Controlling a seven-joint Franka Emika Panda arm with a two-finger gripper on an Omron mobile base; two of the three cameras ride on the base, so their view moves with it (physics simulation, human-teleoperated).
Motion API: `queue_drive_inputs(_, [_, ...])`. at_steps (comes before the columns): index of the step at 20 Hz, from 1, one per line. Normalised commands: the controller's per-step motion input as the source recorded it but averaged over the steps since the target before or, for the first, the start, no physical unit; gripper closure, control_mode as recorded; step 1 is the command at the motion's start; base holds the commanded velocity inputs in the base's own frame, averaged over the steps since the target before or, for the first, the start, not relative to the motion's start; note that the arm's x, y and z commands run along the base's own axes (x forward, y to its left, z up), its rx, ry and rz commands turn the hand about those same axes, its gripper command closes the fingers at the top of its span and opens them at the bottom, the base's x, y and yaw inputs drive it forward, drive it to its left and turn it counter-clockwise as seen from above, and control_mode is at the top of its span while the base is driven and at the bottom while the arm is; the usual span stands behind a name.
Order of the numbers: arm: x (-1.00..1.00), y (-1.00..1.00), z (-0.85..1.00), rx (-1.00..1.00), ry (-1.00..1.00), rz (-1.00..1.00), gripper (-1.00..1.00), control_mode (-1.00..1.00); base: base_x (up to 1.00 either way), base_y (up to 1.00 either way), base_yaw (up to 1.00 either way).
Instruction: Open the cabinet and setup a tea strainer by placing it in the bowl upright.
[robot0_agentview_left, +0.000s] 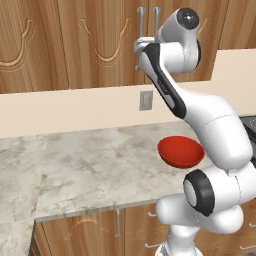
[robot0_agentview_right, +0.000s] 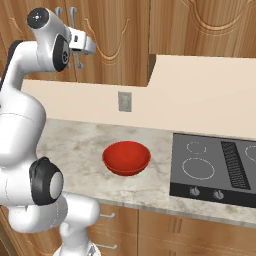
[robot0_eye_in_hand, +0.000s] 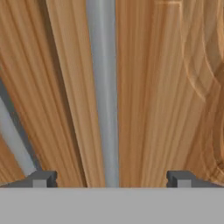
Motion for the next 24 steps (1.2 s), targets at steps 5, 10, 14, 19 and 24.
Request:
queue_drive_inputs(5, [0.31, 0.00, -0.01, -0.02, -0.03, 0.01, -1.00, -1.00, 0.00, 0.00, 0.00])
queue_drive_inputs(10, [0.36, 0.00, -0.09, -0.06, -0.09, 0.01, -1.00, -1.00, 0.00, 0.00, 0.00])
queue_drive_inputs(14, [0.32, 0.00, -0.04, -0.02, -0.09, 0.01, -1.00, -1.00, 0.00, 0.00, 0.00])
queue_drive_inputs(19, [0.35, 0.00, 0.00, 0.00, -0.01, 0.03, 1.00, -1.00, 0.00, 0.00, 0.00])
queue_drive_inputs(24, [0.16, -0.06, 0.00, 0.00, 0.00, 0.08, 1.00, -1.00, 0.00, 0.00, 0.00])
